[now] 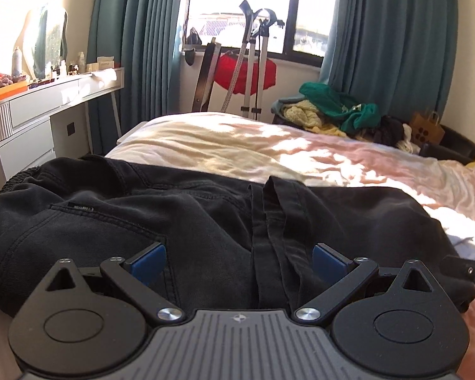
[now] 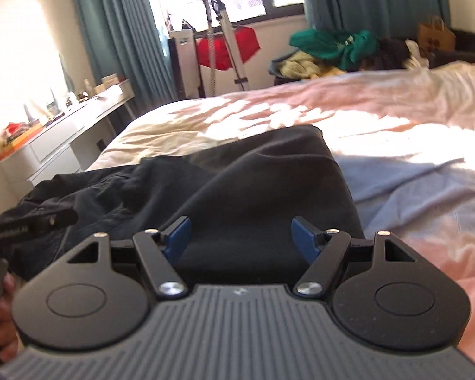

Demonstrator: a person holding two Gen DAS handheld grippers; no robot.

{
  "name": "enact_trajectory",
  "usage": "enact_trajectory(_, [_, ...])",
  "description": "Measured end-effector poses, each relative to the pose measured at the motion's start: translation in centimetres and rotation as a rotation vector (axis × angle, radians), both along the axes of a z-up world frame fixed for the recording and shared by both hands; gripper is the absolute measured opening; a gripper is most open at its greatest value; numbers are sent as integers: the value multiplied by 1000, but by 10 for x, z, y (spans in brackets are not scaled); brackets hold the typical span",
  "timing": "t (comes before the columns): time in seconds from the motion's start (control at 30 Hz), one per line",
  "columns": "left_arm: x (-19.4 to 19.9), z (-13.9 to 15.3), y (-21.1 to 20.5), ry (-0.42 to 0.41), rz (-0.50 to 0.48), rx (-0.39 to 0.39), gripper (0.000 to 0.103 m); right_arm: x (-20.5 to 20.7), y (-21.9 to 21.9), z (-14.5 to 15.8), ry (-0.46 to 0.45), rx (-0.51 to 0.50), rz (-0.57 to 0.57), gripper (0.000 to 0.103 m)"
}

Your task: Fold clothes

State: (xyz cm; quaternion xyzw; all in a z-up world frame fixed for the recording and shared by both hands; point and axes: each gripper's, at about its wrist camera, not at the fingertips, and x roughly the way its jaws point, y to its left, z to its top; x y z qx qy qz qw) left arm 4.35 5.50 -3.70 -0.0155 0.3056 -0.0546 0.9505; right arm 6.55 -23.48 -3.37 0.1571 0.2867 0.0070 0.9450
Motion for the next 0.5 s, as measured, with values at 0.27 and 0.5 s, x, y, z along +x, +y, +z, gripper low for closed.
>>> enact_trajectory(0.27, [13,-27,-11,107,8,88,101,7,-4,-31,108,-18,-8,71])
enact_trajectory(0.5, [8,-21,-10,107,6,88,101,13,-2,-33,121,-33,-13,74])
